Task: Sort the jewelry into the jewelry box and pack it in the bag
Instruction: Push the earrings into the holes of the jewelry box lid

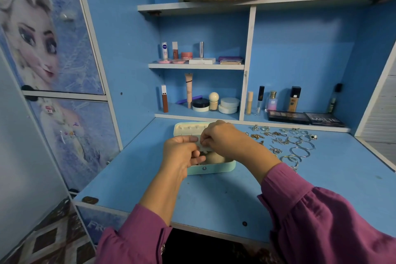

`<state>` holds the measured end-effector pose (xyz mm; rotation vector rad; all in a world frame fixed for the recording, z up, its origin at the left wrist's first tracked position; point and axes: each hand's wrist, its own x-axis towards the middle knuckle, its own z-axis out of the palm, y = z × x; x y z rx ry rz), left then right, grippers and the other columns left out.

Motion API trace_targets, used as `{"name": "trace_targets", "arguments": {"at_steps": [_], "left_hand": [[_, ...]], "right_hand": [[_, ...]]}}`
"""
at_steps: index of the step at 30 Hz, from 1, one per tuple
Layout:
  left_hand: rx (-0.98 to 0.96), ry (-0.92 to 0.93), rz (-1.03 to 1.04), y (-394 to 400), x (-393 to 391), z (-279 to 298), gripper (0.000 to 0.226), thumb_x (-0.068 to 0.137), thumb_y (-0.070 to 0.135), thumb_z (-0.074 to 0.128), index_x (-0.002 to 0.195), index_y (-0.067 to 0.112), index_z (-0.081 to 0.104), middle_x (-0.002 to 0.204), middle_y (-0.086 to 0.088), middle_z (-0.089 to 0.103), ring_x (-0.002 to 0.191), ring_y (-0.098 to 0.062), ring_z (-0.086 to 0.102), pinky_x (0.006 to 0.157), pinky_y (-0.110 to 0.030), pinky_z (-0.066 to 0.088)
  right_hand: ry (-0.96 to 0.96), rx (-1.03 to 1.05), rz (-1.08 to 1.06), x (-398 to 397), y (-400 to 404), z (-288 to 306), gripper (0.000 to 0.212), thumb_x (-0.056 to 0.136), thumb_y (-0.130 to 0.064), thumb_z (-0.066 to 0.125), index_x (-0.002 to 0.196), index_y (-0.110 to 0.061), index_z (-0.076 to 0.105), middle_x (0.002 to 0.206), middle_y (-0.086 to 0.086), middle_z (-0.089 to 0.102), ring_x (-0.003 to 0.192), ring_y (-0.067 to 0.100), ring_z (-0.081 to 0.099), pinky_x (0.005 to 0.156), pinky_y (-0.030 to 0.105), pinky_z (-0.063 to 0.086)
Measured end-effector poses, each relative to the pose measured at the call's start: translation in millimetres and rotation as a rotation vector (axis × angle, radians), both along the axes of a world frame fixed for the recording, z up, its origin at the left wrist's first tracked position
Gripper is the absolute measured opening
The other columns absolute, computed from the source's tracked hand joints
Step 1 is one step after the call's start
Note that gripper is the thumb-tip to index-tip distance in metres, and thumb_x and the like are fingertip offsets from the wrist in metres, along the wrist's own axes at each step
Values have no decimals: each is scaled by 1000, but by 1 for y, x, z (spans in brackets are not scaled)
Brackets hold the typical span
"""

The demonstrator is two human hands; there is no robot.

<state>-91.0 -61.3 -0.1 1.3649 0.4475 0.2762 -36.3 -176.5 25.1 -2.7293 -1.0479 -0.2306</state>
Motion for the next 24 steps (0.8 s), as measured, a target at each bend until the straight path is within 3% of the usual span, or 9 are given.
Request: {"name": "trace_targets", "arguments": {"at_steps": [11, 24], "left_hand": [[-3, 6, 35, -3, 0, 1, 25, 86, -15, 43, 83, 4, 60, 63, -9, 52, 30, -2, 41, 41, -24, 54], [20, 10, 39, -3, -1, 2, 24, 86, -15, 45, 85, 4, 60, 56, -6, 46, 33, -4, 42, 43, -24, 54]], "right_hand": [[-271, -172, 81, -6, 2, -2, 22, 93, -11, 48, 108, -16, 63, 106, 5, 61, 105, 23, 49, 85, 31, 36], [21, -85, -2, -8, -2, 9, 19, 93, -19, 49, 105, -15, 63, 107, 6, 64, 98, 23, 55, 83, 34, 47]]}}
